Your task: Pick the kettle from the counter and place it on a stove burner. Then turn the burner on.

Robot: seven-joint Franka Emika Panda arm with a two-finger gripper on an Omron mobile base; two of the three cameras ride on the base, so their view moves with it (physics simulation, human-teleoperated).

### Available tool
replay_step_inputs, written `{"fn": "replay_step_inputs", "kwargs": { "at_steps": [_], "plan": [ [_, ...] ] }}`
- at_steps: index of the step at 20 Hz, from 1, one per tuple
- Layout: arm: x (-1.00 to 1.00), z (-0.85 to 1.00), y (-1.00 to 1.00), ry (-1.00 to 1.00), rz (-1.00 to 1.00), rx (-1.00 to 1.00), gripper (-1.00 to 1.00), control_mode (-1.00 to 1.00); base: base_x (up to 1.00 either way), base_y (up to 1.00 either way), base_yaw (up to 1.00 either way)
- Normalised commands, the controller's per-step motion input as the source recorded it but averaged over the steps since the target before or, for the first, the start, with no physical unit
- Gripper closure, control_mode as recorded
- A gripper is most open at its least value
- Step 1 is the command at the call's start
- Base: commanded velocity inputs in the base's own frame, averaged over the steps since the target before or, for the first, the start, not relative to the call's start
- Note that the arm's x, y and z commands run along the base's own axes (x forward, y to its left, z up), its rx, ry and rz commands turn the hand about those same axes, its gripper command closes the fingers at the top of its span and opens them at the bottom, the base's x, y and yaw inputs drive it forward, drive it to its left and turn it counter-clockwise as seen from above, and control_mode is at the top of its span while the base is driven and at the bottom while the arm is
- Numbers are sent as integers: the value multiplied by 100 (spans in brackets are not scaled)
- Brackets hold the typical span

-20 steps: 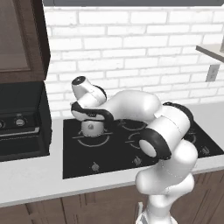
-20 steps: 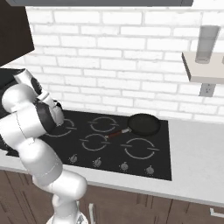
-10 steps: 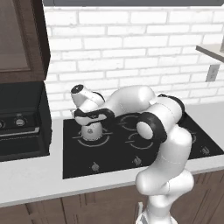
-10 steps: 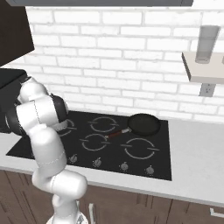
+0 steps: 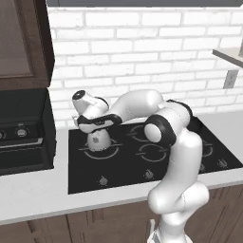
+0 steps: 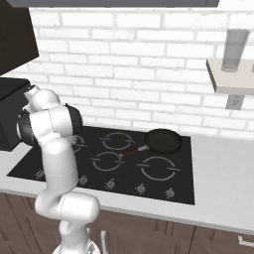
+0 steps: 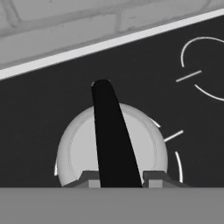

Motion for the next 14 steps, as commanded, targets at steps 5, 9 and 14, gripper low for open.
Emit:
{"fn": "replay_step_inputs", "kwargs": {
  "at_steps": [5, 9, 14],
  "plan": [
    [0, 0, 0, 0, 0, 0, -100, -100, 0, 0, 0],
    [0, 0, 0, -1, 0, 0, -100, -100, 0, 0, 0],
    [0, 10, -2, -3, 0, 0, -100, -100, 0, 0, 0]
  ]
}}
